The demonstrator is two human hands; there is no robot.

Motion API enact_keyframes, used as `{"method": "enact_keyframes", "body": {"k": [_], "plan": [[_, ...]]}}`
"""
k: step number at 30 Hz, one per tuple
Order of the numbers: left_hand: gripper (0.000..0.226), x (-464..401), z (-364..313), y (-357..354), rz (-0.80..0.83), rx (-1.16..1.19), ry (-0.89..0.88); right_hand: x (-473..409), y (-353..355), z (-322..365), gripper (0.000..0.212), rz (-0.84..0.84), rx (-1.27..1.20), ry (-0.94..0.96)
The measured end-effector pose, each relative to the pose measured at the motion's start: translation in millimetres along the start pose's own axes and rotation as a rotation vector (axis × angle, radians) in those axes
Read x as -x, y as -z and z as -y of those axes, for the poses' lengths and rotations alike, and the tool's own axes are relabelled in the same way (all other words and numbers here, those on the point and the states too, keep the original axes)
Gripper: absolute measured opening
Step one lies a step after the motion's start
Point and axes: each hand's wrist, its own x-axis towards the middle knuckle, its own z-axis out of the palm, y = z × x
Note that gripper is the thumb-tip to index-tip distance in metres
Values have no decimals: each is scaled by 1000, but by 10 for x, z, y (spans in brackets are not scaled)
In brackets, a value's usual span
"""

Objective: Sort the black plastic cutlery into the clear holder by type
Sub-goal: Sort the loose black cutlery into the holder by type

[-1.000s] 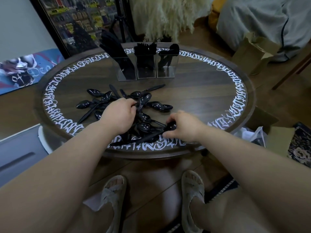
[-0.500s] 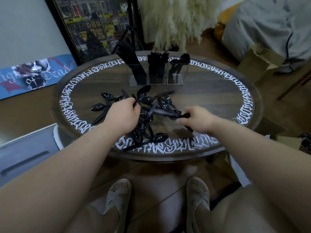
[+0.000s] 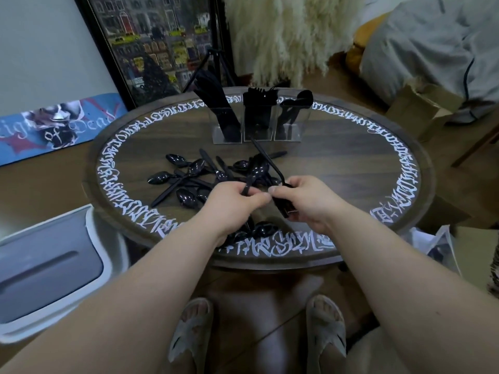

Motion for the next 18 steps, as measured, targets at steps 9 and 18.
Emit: {"method": "enact_keyframes", "body": {"k": [9,18], "plan": [[10,-244,-25,14,67,102,32,-170,-138,96,15,2,-198,-32],[9,-188,-58,148,67,194,3,-183,-231,120,13,120,-257,-48]]}}
